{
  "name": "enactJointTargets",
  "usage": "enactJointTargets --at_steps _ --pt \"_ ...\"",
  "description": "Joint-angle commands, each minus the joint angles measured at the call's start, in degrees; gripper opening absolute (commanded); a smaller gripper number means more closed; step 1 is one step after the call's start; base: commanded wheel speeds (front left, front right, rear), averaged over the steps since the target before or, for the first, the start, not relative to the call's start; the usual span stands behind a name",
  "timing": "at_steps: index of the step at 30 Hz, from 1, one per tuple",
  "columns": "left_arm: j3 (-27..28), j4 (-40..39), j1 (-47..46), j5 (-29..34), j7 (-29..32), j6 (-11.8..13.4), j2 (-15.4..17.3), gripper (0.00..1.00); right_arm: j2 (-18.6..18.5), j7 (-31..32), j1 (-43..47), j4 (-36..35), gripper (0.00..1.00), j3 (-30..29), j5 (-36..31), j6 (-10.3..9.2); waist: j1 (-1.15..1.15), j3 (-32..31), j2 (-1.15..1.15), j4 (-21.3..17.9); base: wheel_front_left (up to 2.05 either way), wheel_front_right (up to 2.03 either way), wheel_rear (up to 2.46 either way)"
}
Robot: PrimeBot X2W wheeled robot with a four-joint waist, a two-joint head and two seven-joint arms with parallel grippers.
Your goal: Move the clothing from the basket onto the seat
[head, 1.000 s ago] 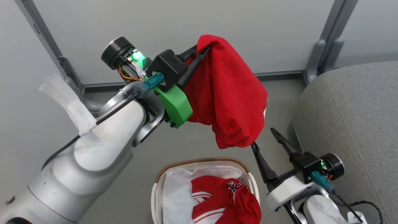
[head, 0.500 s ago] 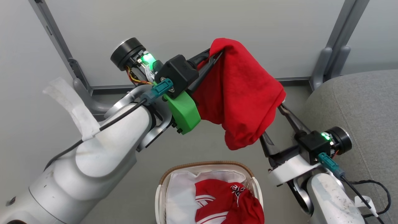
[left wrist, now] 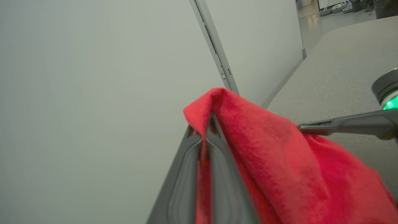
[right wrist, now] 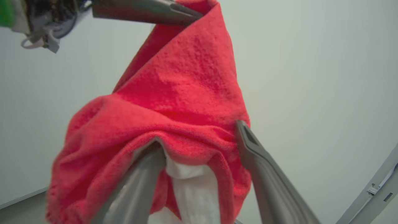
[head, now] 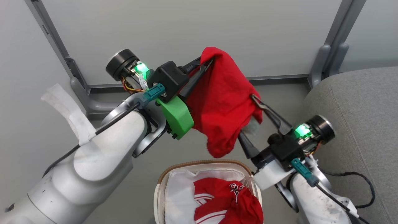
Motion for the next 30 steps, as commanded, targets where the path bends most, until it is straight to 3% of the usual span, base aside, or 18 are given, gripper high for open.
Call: enactJointTargets --at_steps 1,2,3,4,6,16,17,19,20,30 --pt "0.0 0.2 0.7 -0.3 -0.2 0.3 -0.1 0.00 -0.3 -0.3 -0.7 1.5 1.00 0.6 0.0 -0.04 0.00 0.0 0.00 0.0 0.00 0.00 0.00" --pt "0.0 0.2 0.8 -0.4 -0.4 0.3 -0.1 0.00 -0.3 -0.3 -1.2 2.3 0.90 1.0 0.2 -0.05 0.00 0.0 0.00 0.0 0.00 0.00 0.00" --pt "0.1 0.4 1.0 -0.5 -0.5 0.4 -0.1 0.00 -0.2 -0.3 -1.8 3.3 0.40 1.6 0.5 -0.04 0.00 0.1 0.00 0.0 0.00 0.00 0.00" --pt "0.1 0.5 1.1 -0.6 -0.7 0.4 -0.1 0.00 -0.2 -0.3 -1.9 4.0 0.32 1.8 0.9 -0.04 0.00 0.1 0.00 0.0 0.00 0.00 0.00" --pt "0.1 0.8 1.6 -1.1 -0.9 0.6 -0.1 0.00 -0.2 -0.3 -2.3 5.3 0.00 2.0 1.9 -0.04 0.00 0.1 0.00 0.0 0.00 0.00 0.00" --pt "1.5 3.6 6.7 -4.2 -5.2 1.6 -0.1 0.00 -0.2 -0.3 -2.6 5.7 0.00 0.0 4.7 -0.04 0.00 0.5 0.00 -0.3 0.00 0.00 0.00" --pt "1.8 4.1 7.3 -4.6 -6.0 1.8 -0.2 0.09 -0.2 -0.3 -2.7 5.5 0.00 -0.4 4.8 -0.04 0.00 0.5 0.00 -0.3 0.00 0.00 0.00" --pt "2.3 5.4 9.3 -5.7 -8.2 2.1 -0.7 0.83 -0.2 -0.3 -3.1 5.3 0.00 -1.0 4.9 -0.04 0.00 0.7 0.00 -0.4 0.00 0.00 0.00" --pt "2.6 6.0 10.1 -6.0 -9.6 2.2 -0.8 1.00 -0.2 -0.3 -3.2 5.2 0.00 -1.3 4.9 -0.04 0.00 0.8 0.00 -0.5 0.00 0.00 0.00" --pt "6.5 9.8 19.4 -5.9 -14.7 2.4 -3.3 1.00 -0.2 -0.3 -3.8 4.3 0.00 -4.7 4.2 -0.04 0.00 1.3 0.00 -1.0 0.00 0.00 0.00"
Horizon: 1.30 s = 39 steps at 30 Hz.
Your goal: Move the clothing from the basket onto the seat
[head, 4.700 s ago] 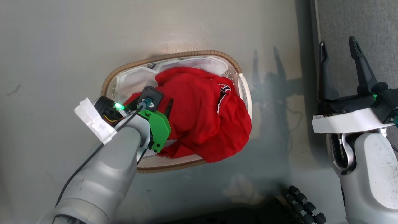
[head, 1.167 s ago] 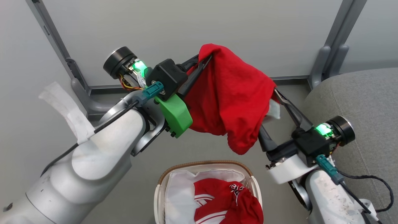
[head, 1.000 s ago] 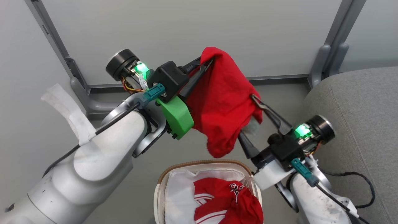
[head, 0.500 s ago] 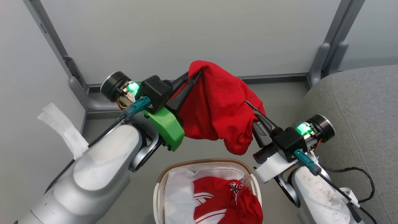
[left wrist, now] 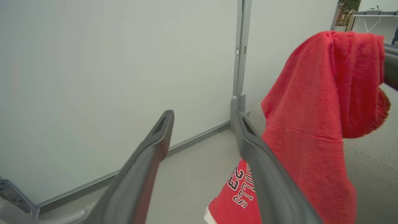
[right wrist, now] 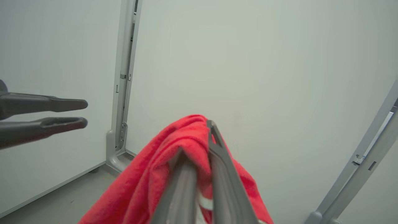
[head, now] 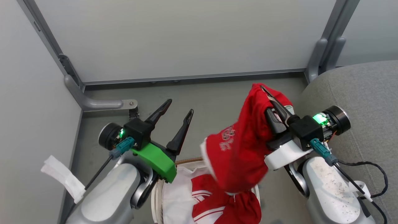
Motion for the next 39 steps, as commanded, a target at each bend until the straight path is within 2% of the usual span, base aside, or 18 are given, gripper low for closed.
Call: enactJointTargets --at_steps 1,10,19,28,39 --pt "1.4 -0.8 1.9 1.0 -0.3 0.2 -0.6 1.00 -0.2 -0.3 -0.4 -0.4 0.00 -0.5 -0.4 -0.04 0.00 0.1 0.00 -0.1 0.00 0.00 0.00" --pt "10.0 -3.6 13.0 6.0 -0.3 -1.6 -3.9 1.00 -0.2 -0.3 1.2 0.0 0.00 -3.2 -0.9 -0.04 0.00 0.5 0.00 -0.9 0.00 0.00 0.00" --pt "14.9 -4.7 16.3 11.0 -0.3 -3.1 -7.2 1.00 -0.2 -0.3 0.4 0.5 0.00 -4.7 -1.1 -0.04 0.00 1.7 0.00 -3.4 0.00 0.00 0.00" --pt "17.2 -5.3 16.6 13.8 -0.2 -3.6 -9.0 1.00 -0.2 -0.3 -0.3 0.6 0.00 -6.3 -1.1 -0.04 0.00 4.7 0.00 -11.6 0.00 0.00 0.00" --pt "14.3 -4.3 14.4 14.1 -0.2 -3.6 -8.6 1.00 -0.2 -0.3 -0.2 1.1 0.00 -8.8 -0.8 -0.04 0.00 7.7 0.00 -20.5 0.00 0.00 0.00"
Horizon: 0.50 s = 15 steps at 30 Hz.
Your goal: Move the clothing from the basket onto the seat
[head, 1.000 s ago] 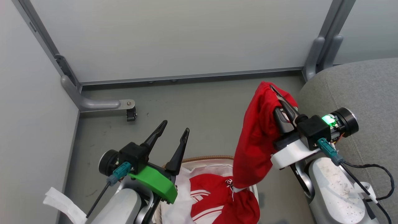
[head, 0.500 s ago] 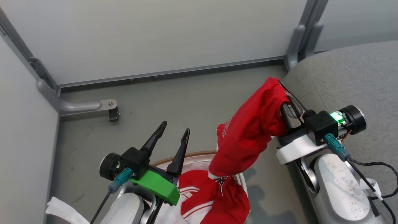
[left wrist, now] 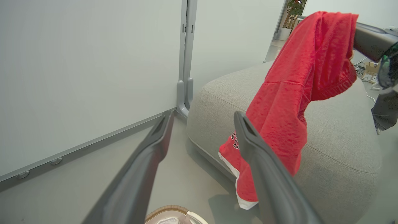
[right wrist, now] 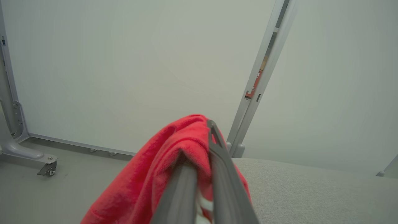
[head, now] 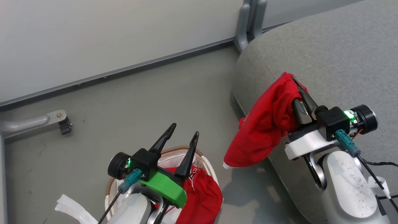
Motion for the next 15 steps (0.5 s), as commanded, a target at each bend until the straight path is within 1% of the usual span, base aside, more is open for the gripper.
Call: enactJointTargets --at_steps 1,4,8,15 --pt "-0.2 0.2 -1.1 0.4 -0.1 -0.2 0.5 1.00 -0.1 -0.3 -0.1 0.0 0.00 -0.3 0.3 -0.05 0.00 2.2 0.00 -3.9 0.00 0.00 0.00" --pt "-0.5 0.3 -1.4 0.4 -0.1 -0.2 0.7 1.00 -0.1 -0.3 0.2 0.1 0.00 -0.6 0.6 -0.05 0.00 2.6 0.00 -5.0 0.00 0.00 0.00" --pt "-0.9 0.3 -1.7 0.5 -0.1 -0.2 0.9 1.00 -0.1 -0.3 -0.1 1.0 0.00 -1.3 0.5 -0.05 0.00 3.1 0.00 -5.4 0.00 0.00 0.00" --pt "-1.8 -0.2 -2.2 0.6 -0.1 -0.2 0.9 1.00 -0.1 -0.3 -2.7 4.1 0.00 -4.0 -0.4 -0.05 0.00 4.3 0.00 -3.4 0.00 0.00 0.00"
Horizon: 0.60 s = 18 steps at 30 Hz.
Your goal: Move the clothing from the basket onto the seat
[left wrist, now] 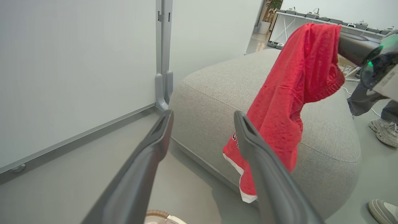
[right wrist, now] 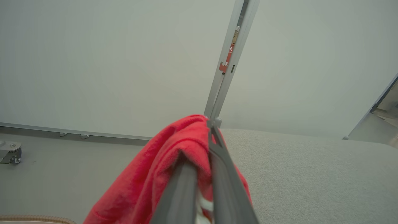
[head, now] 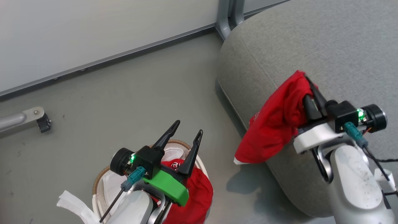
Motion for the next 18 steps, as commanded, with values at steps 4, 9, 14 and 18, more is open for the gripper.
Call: enactJointTargets --at_steps 4,9,14,18 --pt "0.3 -0.8 -1.0 0.8 -0.1 -0.2 0.8 1.00 -0.2 -0.3 -5.1 2.2 0.00 -3.7 -1.8 -0.05 0.00 1.8 0.00 2.6 0.00 0.00 0.00" --pt "0.4 -2.3 -1.7 1.5 -0.1 -0.2 1.4 1.00 -2.0 -0.3 -12.7 4.6 0.00 -10.1 -4.6 -0.04 0.00 4.2 0.00 5.8 0.00 0.00 0.00" --pt "0.2 -3.9 -2.5 2.0 -0.1 -0.2 2.0 1.00 -7.9 -0.3 -20.7 8.3 0.00 -15.6 -5.8 -0.05 0.00 7.3 0.00 9.6 0.00 0.00 0.00" --pt "-0.2 -5.3 -3.5 2.6 -0.1 -0.2 2.5 1.00 -14.2 -0.3 -26.9 11.9 0.00 -19.2 -6.7 -0.04 0.00 10.3 0.00 12.6 0.00 0.00 0.00"
